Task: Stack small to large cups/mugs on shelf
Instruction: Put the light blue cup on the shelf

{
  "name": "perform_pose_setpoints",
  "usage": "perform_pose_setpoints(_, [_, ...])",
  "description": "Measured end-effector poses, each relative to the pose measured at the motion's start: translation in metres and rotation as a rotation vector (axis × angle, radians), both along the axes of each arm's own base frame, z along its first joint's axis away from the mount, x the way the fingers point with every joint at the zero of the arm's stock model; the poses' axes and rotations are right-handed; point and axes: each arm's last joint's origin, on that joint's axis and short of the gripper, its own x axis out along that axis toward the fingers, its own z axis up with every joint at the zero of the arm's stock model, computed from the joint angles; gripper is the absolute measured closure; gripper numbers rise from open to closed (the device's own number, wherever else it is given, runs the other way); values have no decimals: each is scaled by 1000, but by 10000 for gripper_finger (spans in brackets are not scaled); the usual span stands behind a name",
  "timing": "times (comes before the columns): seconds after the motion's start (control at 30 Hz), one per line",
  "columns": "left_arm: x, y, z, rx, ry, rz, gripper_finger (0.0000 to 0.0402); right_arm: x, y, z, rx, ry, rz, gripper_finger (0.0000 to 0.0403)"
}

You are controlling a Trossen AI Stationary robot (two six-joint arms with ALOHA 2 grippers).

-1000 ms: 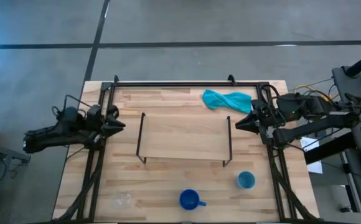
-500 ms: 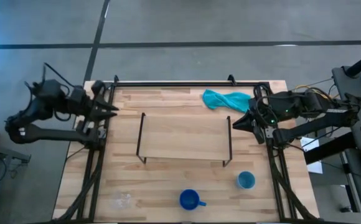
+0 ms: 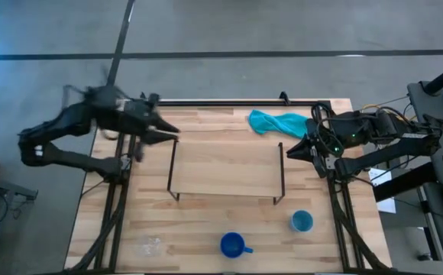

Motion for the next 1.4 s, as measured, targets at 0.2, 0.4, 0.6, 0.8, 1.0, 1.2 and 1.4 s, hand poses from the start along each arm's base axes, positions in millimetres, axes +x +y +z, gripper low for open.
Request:
perform_pose_setpoints(0.2, [27, 4, -10, -11, 64, 2, 338, 0, 3, -2, 132, 39, -8, 349])
perform_pose_setpoints(0.4, [41, 6, -1, -33, 51, 6, 338, 0, 6, -15, 190, 212, 46, 348])
perform_pose_setpoints(0.6, [37, 6, 19, -23, -16, 1, 338, -2, 9, -30, 315, 473, 45, 348])
perform_pose_setpoints(0.8, [27, 4, 26, -19, -43, 1, 338, -5, 15, -38, 532, 698, 92, 348])
perform_pose_setpoints(1.0, [19, 3, 29, -16, -62, 0, 338, -3, 15, -50, 470, 826, 86, 348])
perform_pose_setpoints(1.2, [17, 2, 30, -9, -70, -3, 338, 9, 17, -60, 456, 877, 98, 348])
perform_pose_setpoints(1.4, [15, 1, 31, -10, -76, -28, 338, 13, 17, -74, 395, 1036, 138, 348])
